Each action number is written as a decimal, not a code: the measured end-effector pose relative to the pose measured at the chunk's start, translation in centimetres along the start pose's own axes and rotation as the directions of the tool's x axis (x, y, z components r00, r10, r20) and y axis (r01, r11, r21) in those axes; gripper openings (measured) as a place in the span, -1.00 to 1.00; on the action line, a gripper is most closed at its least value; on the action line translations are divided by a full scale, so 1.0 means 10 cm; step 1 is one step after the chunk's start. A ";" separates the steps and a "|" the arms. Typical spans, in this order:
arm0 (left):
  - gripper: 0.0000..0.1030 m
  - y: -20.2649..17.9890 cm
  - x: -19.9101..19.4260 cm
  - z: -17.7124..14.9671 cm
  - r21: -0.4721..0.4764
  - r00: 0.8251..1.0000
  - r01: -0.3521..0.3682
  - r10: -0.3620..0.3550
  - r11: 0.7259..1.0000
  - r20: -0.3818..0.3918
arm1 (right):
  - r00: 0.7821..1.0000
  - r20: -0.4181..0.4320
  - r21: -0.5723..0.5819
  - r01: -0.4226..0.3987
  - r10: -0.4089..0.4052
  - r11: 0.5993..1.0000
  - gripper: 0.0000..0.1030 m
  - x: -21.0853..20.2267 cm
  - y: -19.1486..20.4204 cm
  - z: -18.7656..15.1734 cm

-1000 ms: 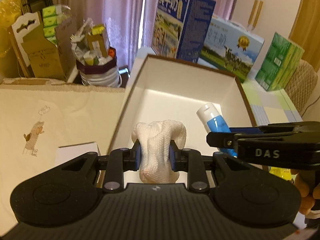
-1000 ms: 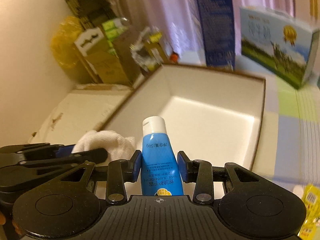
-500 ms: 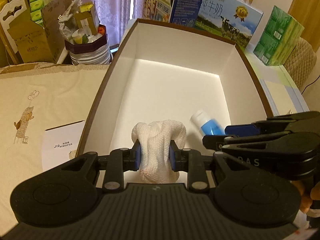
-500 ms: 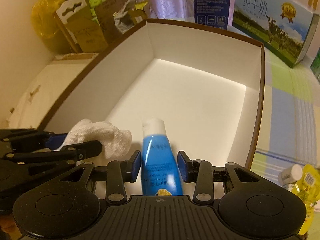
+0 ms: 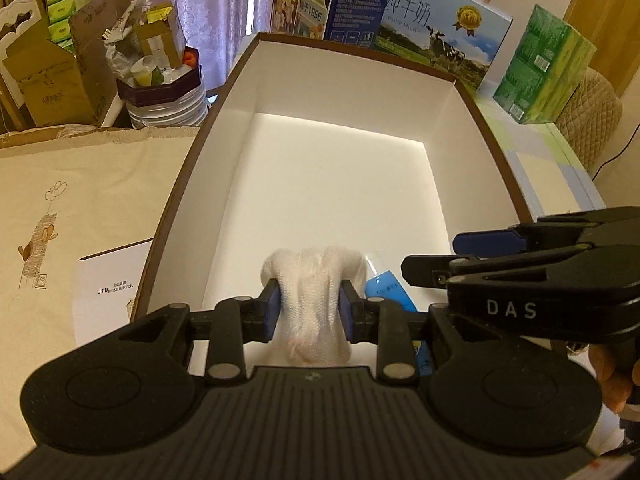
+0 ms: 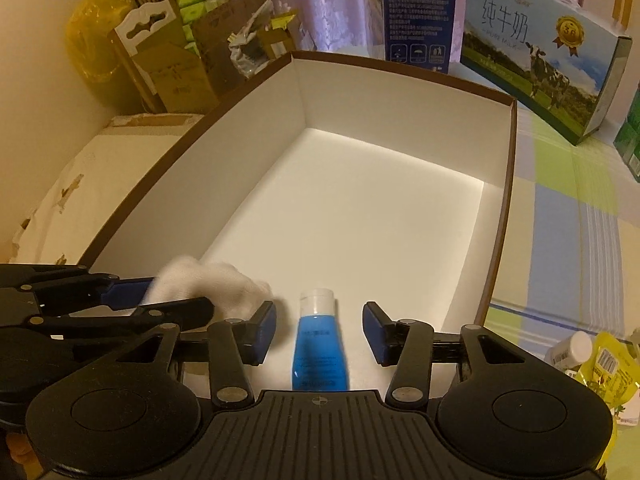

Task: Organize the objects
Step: 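Open the left tool dropping the cloth while the right tool releases the tube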

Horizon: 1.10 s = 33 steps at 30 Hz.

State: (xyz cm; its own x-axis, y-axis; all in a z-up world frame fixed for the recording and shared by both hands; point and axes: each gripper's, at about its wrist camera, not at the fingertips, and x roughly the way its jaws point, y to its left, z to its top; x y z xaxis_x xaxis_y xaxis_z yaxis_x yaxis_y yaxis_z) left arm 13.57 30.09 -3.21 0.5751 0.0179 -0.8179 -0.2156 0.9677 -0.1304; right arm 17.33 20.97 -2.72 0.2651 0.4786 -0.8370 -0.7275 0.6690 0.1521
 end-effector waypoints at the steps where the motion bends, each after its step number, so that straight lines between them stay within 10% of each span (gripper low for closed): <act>1: -0.45 0.00 -0.01 0.00 0.002 1.000 0.002 -0.002 1.000 0.004 | 1.000 0.005 0.002 0.001 -0.001 1.000 -0.12 -0.02 0.00 0.00; 15: 0.25 0.04 -0.33 0.00 -0.005 0.997 -0.034 0.034 0.999 0.063 | 0.997 0.065 -0.017 -0.049 0.050 0.999 0.06 -0.38 0.05 -0.13; 33: 0.39 -0.28 -0.73 -0.17 -0.012 0.992 -0.049 0.050 0.999 0.113 | 0.983 0.147 -0.019 -0.112 0.114 0.994 0.21 -0.94 -0.05 -0.45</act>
State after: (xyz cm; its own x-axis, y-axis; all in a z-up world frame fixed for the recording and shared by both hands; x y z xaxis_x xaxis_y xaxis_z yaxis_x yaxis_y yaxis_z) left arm 8.61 26.78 2.15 0.6490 0.0950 -0.7549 -0.2532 0.9626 -0.0965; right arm 12.37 13.54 2.68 0.2705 0.6298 -0.7281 -0.7643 0.6004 0.2353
